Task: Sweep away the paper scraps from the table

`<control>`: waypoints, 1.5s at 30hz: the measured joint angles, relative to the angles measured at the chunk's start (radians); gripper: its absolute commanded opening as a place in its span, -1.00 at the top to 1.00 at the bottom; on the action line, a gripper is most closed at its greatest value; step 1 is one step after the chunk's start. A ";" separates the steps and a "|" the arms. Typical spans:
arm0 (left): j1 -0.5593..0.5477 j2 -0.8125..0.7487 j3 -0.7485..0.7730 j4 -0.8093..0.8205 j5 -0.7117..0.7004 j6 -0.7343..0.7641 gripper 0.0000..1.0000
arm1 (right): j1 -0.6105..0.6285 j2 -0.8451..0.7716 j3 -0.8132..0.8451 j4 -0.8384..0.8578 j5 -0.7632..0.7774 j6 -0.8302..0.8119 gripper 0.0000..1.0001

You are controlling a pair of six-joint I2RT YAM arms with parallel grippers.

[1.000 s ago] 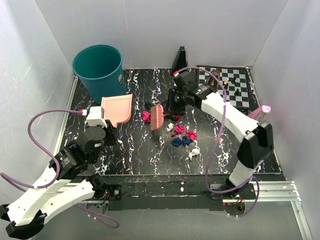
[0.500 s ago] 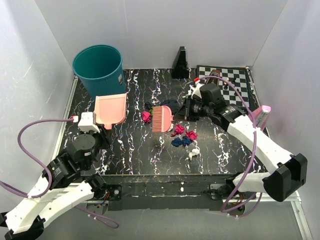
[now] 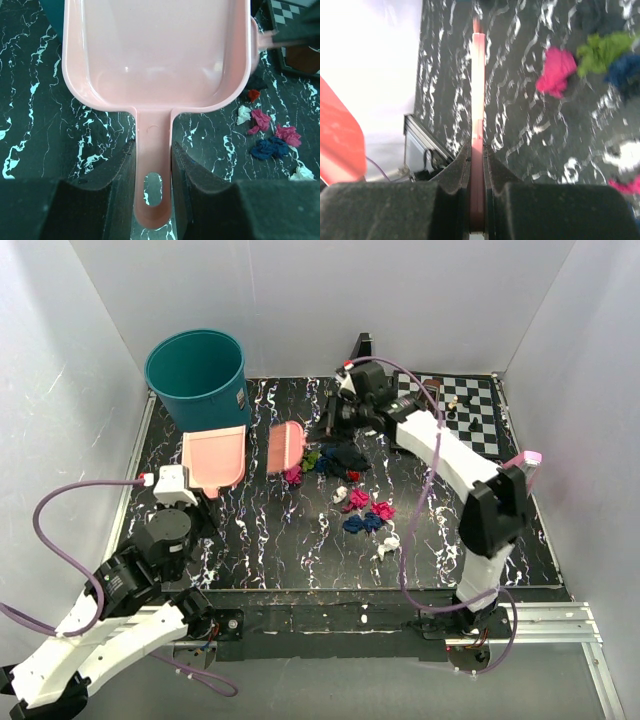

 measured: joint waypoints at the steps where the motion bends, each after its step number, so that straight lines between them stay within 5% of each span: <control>1: 0.000 0.010 0.000 0.000 0.000 0.000 1.00 | 0.000 0.053 0.068 -0.014 -0.003 0.011 0.97; 7: 0.000 0.079 0.000 -0.016 -0.004 -0.009 1.00 | 0.000 0.401 0.427 -0.079 -0.036 0.066 0.97; 15: 0.000 0.091 0.000 -0.024 -0.005 -0.010 1.00 | -0.035 0.527 0.375 -0.204 -0.013 0.132 0.97; 25: 0.000 0.121 0.000 -0.022 0.038 -0.011 1.00 | -0.088 0.233 0.299 -0.422 0.248 -0.053 0.97; 34: 0.000 0.173 0.000 -0.022 0.103 -0.027 1.00 | -0.085 0.001 0.325 -0.548 0.193 -0.280 0.97; 39: 0.000 0.203 0.000 -0.019 0.154 -0.047 1.00 | -0.079 -0.235 0.118 -0.647 0.362 -0.224 0.97; 45: 0.000 0.267 0.000 -0.014 0.217 -0.069 1.00 | -0.081 -0.443 -0.143 -0.848 0.610 0.027 0.97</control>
